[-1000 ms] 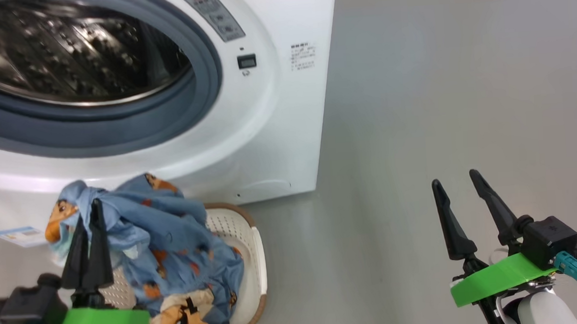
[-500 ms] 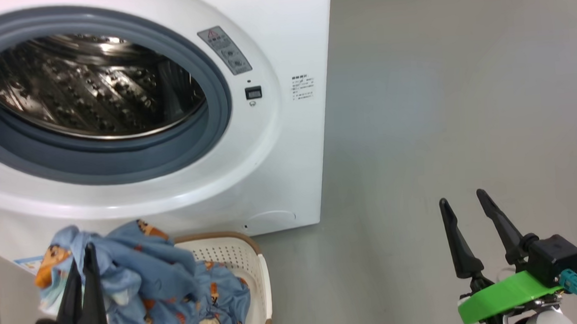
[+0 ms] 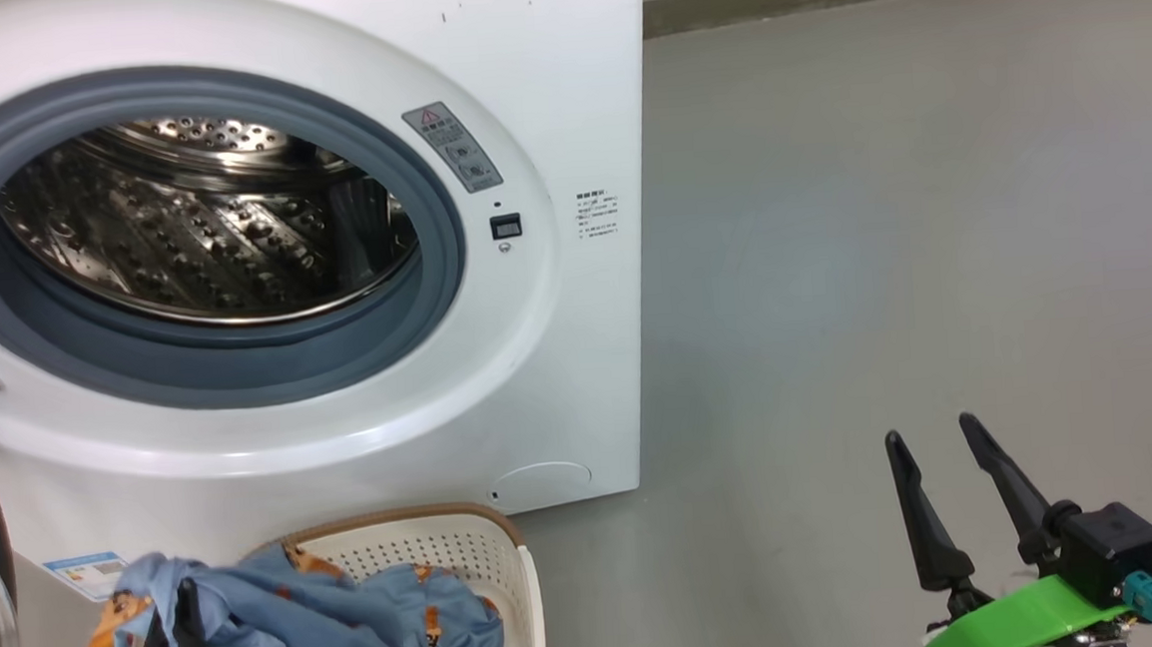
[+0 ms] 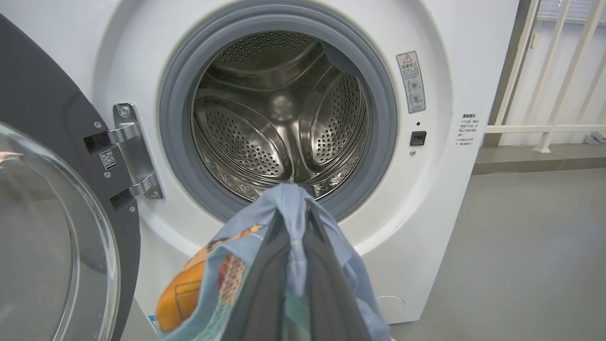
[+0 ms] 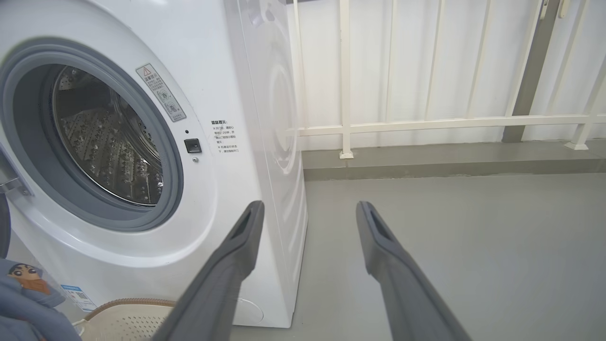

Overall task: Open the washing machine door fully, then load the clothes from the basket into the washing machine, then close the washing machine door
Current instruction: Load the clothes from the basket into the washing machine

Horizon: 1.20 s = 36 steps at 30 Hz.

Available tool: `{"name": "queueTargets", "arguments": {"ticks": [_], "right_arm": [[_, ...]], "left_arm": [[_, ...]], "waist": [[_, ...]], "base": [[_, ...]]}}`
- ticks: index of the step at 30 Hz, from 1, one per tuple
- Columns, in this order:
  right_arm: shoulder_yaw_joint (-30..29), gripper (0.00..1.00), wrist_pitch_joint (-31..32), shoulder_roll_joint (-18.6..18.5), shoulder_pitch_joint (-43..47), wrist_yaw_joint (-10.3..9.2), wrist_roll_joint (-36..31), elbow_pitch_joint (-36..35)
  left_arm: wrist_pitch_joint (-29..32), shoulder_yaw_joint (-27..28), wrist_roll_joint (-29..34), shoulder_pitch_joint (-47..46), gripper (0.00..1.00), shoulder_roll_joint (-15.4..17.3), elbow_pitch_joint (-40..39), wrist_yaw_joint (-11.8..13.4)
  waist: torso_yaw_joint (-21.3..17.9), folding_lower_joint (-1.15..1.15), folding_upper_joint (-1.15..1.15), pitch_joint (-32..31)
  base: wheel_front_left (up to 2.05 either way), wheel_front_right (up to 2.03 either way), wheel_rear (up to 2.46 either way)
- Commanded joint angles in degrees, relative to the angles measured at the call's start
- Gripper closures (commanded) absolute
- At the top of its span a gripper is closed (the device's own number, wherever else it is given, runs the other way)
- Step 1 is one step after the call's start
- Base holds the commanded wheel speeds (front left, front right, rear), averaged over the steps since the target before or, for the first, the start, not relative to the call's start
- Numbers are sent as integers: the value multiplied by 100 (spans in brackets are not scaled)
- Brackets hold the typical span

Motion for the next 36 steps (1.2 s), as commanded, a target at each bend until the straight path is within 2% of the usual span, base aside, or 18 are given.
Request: {"name": "queueTargets", "arguments": {"ticks": [1, 20, 29, 36], "right_arm": [[115, 0, 7, -16, -33, 36, -60, -158], [136, 0, 37, -16, 23, 36, -100, -248], [116, 0, 17, -16, -64, 36, -38, -272], [157, 0, -9, -16, -258, 36, -15, -299]], "left_arm": [[-70, 200, 53, -91, 100, 24, -149, -5], [-70, 55, 6, 5, 100, -5, -59, 28], [-70, -73, -30, -385, 100, -7, 7, 38], [-70, -23, -40, -1083, 100, -8, 189, 11]], "waist": [[13, 0, 0, -31], [124, 0, 0, 32], [177, 0, 0, 484], [211, 0, 0, 1003]], "base": [[0, 0, 0], [0, 0, 0], [0, 0, 0], [0, 0, 0]]}}
